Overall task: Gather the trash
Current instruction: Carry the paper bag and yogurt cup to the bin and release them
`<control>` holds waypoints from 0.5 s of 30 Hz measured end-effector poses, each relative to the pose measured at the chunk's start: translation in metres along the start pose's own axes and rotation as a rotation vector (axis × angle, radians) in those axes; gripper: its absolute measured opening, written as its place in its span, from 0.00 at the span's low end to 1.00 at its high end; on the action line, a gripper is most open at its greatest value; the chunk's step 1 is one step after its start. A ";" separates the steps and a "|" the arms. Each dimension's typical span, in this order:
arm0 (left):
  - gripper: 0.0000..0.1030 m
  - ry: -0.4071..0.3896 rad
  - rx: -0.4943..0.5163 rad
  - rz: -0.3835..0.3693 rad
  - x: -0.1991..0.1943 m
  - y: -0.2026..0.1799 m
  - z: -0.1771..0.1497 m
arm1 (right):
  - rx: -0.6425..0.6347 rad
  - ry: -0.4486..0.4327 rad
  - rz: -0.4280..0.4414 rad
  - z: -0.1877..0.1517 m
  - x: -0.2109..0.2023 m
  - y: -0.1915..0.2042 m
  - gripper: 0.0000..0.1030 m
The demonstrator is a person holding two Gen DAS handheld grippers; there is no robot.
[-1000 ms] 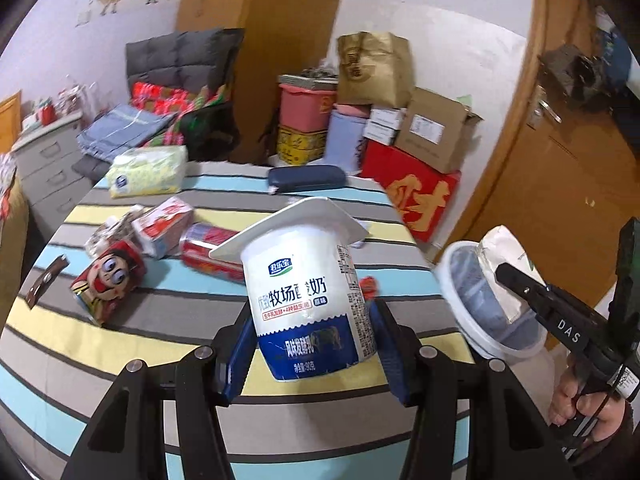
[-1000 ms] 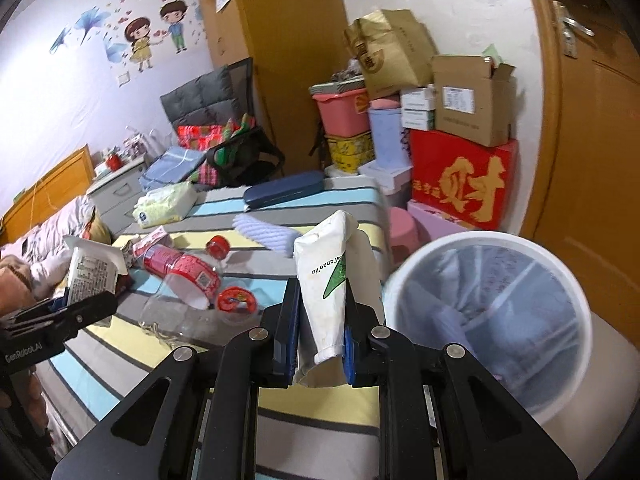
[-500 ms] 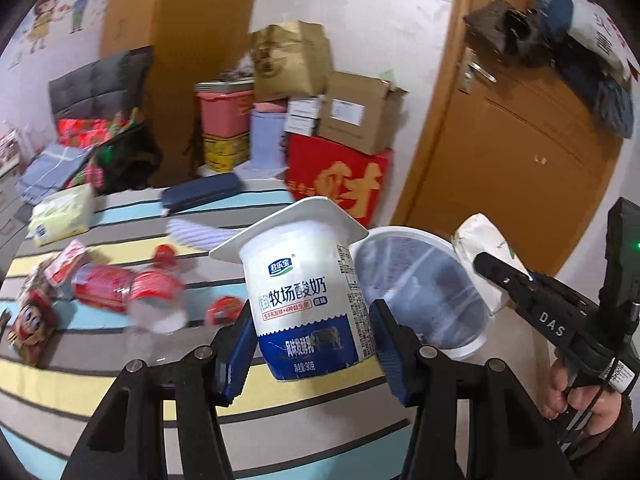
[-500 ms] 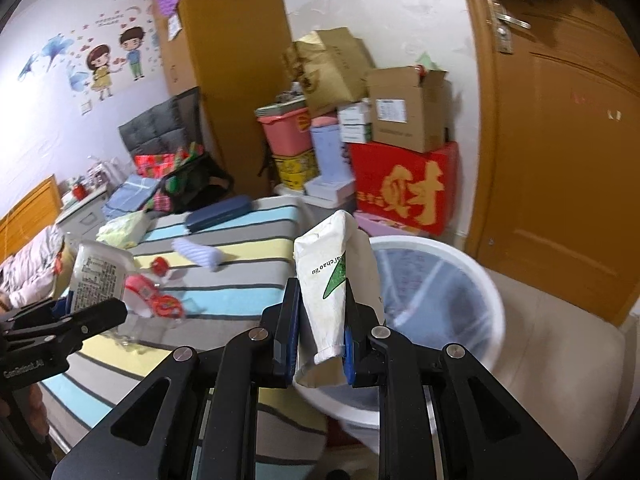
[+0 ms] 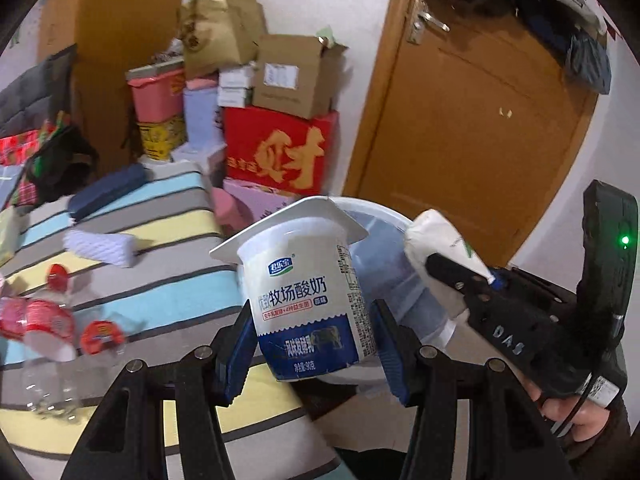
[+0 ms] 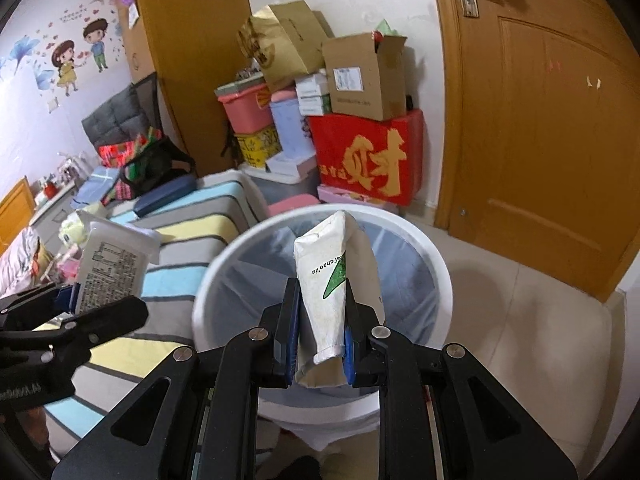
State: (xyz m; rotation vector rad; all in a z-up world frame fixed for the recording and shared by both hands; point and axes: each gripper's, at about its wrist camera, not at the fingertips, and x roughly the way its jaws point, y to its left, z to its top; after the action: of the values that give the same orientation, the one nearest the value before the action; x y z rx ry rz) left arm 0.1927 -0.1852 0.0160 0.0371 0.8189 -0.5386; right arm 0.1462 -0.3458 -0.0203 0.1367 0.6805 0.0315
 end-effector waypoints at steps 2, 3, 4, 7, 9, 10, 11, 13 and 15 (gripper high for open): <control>0.54 0.022 0.005 -0.023 0.011 -0.004 0.001 | -0.003 0.016 -0.009 -0.001 0.005 -0.004 0.17; 0.54 0.035 0.002 -0.026 0.018 -0.005 0.002 | -0.005 0.021 -0.010 -0.001 0.006 -0.005 0.17; 0.54 0.040 0.007 -0.023 0.022 -0.006 0.003 | -0.007 0.033 -0.009 -0.001 0.010 -0.008 0.18; 0.54 0.058 0.001 -0.036 0.037 -0.007 0.006 | -0.007 0.058 -0.023 -0.002 0.018 -0.014 0.18; 0.54 0.061 0.002 -0.031 0.043 -0.007 0.008 | -0.010 0.075 -0.026 -0.002 0.022 -0.017 0.18; 0.54 0.059 0.005 -0.026 0.044 -0.007 0.009 | -0.015 0.073 -0.039 -0.003 0.022 -0.018 0.18; 0.54 0.056 0.008 -0.027 0.045 -0.006 0.010 | -0.017 0.075 -0.043 -0.003 0.023 -0.019 0.18; 0.55 0.061 0.007 -0.027 0.048 -0.005 0.011 | -0.013 0.090 -0.033 -0.002 0.026 -0.021 0.19; 0.57 0.060 0.000 -0.025 0.049 -0.003 0.011 | -0.014 0.092 -0.052 -0.001 0.027 -0.022 0.21</control>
State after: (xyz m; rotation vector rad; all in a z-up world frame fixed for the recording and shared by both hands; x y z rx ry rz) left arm 0.2258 -0.2122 -0.0106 0.0433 0.8784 -0.5639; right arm 0.1657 -0.3657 -0.0409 0.1045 0.7751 -0.0072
